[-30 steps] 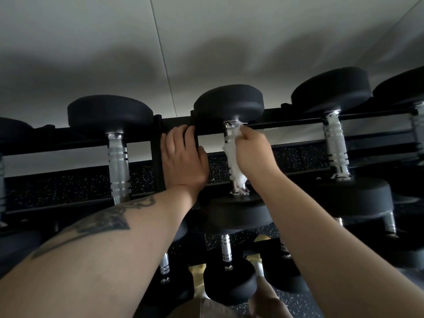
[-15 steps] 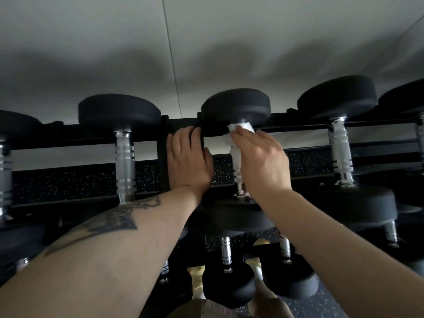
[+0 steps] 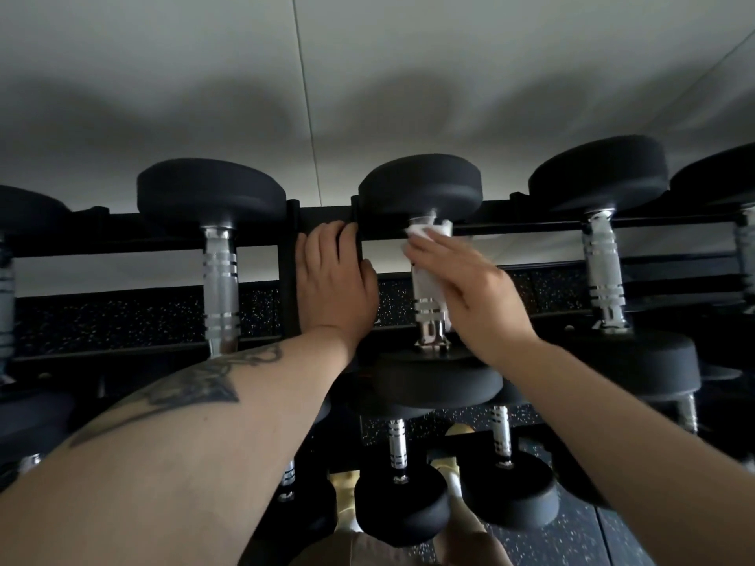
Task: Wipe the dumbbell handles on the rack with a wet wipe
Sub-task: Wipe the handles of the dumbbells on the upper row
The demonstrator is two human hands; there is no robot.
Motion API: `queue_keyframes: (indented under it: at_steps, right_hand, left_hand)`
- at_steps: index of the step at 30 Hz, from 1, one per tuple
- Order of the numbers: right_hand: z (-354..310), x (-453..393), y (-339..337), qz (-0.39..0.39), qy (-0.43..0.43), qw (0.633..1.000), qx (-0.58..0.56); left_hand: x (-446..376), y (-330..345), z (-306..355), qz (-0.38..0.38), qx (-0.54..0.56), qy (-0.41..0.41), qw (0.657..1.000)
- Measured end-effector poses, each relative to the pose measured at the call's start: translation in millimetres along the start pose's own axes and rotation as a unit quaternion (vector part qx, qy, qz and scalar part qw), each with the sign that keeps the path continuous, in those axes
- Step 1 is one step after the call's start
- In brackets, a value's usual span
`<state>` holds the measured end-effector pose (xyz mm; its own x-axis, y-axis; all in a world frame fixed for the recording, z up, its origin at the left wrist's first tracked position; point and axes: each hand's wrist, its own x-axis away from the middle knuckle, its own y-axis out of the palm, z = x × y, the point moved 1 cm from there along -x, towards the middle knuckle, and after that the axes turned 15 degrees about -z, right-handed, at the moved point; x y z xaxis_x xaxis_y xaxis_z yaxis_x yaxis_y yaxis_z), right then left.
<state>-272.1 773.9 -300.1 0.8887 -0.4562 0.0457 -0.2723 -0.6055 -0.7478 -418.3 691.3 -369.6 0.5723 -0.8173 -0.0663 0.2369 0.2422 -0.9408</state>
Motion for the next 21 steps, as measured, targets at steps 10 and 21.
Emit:
queue_keyframes:
  at_steps: [10, 21]
  right_hand:
    - [3, -38, -2, 0.015, 0.346, 0.676, -0.651]
    - [5, 0, -4, -0.137, 0.339, 0.816, -0.447]
  left_hand:
    - [0, 0, 0, -0.007, -0.001, 0.013, 1.0]
    - [-1, 1, 0, -0.027, -0.021, -0.007, 0.999]
